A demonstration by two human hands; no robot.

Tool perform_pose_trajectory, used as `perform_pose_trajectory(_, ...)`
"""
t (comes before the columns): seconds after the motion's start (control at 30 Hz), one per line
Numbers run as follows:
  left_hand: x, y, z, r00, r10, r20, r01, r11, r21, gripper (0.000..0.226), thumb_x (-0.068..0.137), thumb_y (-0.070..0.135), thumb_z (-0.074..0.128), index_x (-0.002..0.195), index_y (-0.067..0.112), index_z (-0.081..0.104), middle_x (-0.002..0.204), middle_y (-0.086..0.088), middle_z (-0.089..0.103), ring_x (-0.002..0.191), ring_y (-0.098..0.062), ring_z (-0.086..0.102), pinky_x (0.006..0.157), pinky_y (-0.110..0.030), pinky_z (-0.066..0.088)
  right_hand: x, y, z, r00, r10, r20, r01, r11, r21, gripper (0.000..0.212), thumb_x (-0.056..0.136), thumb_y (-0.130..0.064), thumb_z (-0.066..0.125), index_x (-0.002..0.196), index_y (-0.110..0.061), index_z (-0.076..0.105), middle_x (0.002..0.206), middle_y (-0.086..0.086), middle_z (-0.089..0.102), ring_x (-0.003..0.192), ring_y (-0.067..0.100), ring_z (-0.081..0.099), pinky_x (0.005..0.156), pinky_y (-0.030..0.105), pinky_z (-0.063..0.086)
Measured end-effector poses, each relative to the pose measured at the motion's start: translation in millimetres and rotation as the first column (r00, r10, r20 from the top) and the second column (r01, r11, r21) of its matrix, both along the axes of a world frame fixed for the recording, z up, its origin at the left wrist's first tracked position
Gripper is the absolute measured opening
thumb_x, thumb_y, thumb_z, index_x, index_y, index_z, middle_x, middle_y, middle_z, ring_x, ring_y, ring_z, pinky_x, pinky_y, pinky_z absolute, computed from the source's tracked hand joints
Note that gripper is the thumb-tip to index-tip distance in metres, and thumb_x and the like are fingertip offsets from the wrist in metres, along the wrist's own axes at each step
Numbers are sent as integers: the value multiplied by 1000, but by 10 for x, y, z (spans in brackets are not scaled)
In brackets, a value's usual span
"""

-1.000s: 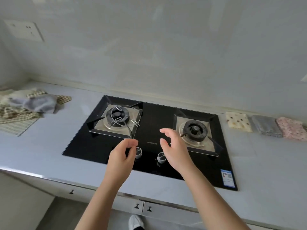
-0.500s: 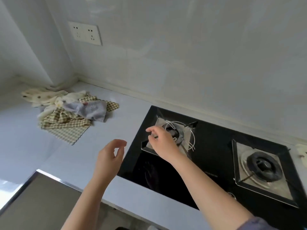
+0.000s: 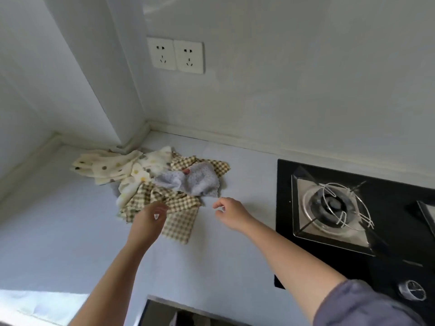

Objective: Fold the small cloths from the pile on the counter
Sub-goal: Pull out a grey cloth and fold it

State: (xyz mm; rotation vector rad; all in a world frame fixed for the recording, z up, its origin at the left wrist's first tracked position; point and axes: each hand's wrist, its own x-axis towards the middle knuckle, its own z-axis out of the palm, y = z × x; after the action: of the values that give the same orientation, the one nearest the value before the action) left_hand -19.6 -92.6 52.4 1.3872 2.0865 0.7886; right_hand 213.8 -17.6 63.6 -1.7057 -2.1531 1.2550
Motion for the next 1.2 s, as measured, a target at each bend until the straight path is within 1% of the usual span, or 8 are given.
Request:
perform_pose_trajectory(0.27, -895, 879, -65, 992, 41, -122, -42, 999, -9, 24, 90, 11, 55, 111, 16, 65, 122, -6, 61, 103, -24, 60, 75, -30, 46, -838, 407, 20, 995, 35, 94, -46, 992, 115, 39, 96, -15, 51, 135, -16, 50, 141, 8, 47, 126, 24, 48, 102, 33, 43)
perform_pose_trajectory(0.43, -774, 1148, -124, 846, -441, -300, 418, 897, -141, 44, 84, 28, 68, 126, 20, 59, 119, -9, 58, 109, -31, 55, 82, -38, 48, -1064, 584, -144, 974, 108, 199, -118, 992, 39, 66, 98, -18, 49, 155, -28, 16, 163, 0, 5, 146, 28, 21, 111, 37, 34)
perform_pose_trajectory(0.53, -662, 1141, -257, 756, -491, -432, 423, 871, -250, 35, 86, 38, 63, 118, 24, 62, 107, -2, 61, 102, -26, 57, 81, -36, 46, -1013, 580, -336, 935, 180, 305, -183, 983, -17, 59, 97, -18, 49, 152, -21, 29, 161, 1, 14, 143, 26, 29, 111, 36, 36)
perform_pose_trajectory(0.6, -615, 1117, -289, 781, -418, -464, 403, 905, -137, 24, 85, 27, 64, 107, 21, 66, 99, -1, 61, 95, -27, 58, 75, -37, 43, -959, 558, -396, 956, 98, 275, -112, 993, 36, 44, 96, -18, 52, 140, -16, 48, 150, 5, 35, 132, 25, 42, 107, 34, 39)
perform_pose_trajectory(0.83, -453, 968, -142, 914, -332, -231, 384, 894, 233, 27, 71, -7, 69, 84, 15, 62, 84, 1, 59, 70, -17, 55, 55, -30, 44, -781, 411, -391, 981, -170, 95, 162, 983, 87, 17, 92, -13, 60, 106, -8, 69, 112, 5, 68, 102, 20, 62, 83, 23, 47)
perform_pose_trajectory(0.97, -296, 819, -159, 962, -251, -112, 266, 951, 158, 36, 77, -9, 60, 109, 6, 61, 91, -6, 61, 71, -21, 57, 50, -21, 38, -695, 253, -373, 966, -258, 6, 256, 960, 118, 10, 88, -8, 60, 91, -12, 69, 96, 3, 70, 88, 16, 63, 70, 16, 40)
perform_pose_trajectory(1.1, -158, 635, -97, 961, -274, -39, 276, 958, 81, 18, 78, -3, 67, 85, 13, 62, 71, 11, 54, 62, -4, 49, 51, -12, 34, -560, 86, -343, 952, -298, -65, 304, 944, 128, 13, 85, -6, 61, 82, -19, 61, 82, -4, 63, 78, 12, 58, 59, 8, 37)
perform_pose_trajectory(1.2, -67, 512, -51, 954, -297, -49, 301, 948, 108, 36, 74, -7, 66, 68, 22, 46, 63, 16, 44, 56, 0, 41, 48, -14, 28, -477, 0, -306, 936, -328, -126, 342, 933, 113, 18, 84, -2, 59, 98, -11, 65, 89, -1, 60, 84, 14, 58, 67, 10, 40)
